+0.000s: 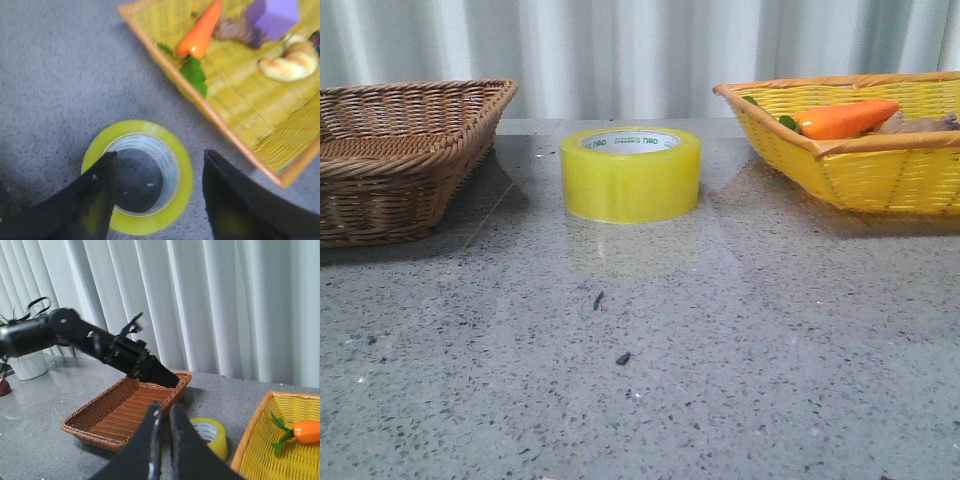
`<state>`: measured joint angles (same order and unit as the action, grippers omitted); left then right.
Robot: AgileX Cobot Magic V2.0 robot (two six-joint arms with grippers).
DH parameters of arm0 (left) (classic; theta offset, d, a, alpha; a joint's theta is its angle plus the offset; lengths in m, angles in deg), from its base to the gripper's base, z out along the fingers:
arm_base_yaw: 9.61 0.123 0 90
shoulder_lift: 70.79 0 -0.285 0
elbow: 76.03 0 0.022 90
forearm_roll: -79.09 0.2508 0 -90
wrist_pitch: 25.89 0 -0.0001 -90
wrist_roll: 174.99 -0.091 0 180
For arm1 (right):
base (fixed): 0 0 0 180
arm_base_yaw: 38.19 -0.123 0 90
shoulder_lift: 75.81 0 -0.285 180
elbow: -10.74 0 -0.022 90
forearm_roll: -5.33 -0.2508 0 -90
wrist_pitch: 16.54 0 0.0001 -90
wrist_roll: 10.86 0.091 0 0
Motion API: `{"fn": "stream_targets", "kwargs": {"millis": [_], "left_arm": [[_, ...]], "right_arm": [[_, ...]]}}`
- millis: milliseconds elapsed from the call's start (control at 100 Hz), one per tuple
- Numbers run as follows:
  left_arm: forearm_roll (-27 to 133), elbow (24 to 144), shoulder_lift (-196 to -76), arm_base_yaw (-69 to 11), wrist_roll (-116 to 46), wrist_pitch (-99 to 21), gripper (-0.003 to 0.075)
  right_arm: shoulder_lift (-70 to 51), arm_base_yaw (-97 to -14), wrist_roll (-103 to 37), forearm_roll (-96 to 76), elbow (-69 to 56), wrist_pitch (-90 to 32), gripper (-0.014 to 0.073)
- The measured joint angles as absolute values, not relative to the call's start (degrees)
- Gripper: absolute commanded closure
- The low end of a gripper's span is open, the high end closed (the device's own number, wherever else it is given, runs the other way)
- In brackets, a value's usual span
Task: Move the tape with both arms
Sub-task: 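Lower the left gripper onto the tape roll and grasp its rim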
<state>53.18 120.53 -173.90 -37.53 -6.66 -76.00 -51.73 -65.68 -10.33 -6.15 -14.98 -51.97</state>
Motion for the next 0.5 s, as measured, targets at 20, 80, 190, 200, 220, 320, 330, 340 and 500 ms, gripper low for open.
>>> {"fn": "stream_targets", "kwargs": {"millis": [20, 80, 190, 200, 220, 320, 330, 340, 500], "left_arm": [[53.8, 121.4, -174.9, -37.5, -6.2, -76.7, 0.0371], [55.4, 123.5, -177.6, -37.5, -4.5, -78.7, 0.0351], [56.9, 125.3, -181.0, -37.7, -3.0, -81.3, 0.0263], [57.1, 125.2, -181.4, -37.8, -2.9, -81.6, 0.0251], [57.3, 125.4, -181.9, -38.0, -2.8, -81.8, 0.0232], [58.5, 125.6, -184.0, -38.6, -2.5, -82.6, 0.0192], [58.7, 125.6, -184.1, -38.6, -2.5, -82.6, 0.0192], [58.8, 125.6, -184.2, -38.7, -2.5, -82.6, 0.0192], [61.0, 125.6, -186.1, -39.0, -2.2, -82.6, 0.0192]], "right_arm": [[-51.8, -65.7, -10.2, -6.2, -15.2, -52.1, 0.0635], [-51.9, -65.7, -9.9, -6.2, -15.4, -52.5, 0.0635], [-51.2, -65.7, -9.3, -6.1, -15.4, -52.9, 0.0635], [-51.2, -65.7, -9.3, -6.1, -15.4, -52.9, 0.0635], [-50.9, -65.7, -9.2, -6.1, -15.4, -52.9, 0.0635], [-49.4, -65.7, -9.0, -6.1, -15.4, -52.9, 0.0636], [-49.3, -65.7, -9.1, -6.1, -15.4, -52.9, 0.0635], [-49.2, -65.7, -9.1, -6.1, -15.4, -52.9, 0.0635], [-47.1, -65.7, -9.0, -6.1, -15.8, -53.0, 0.0635]]}}
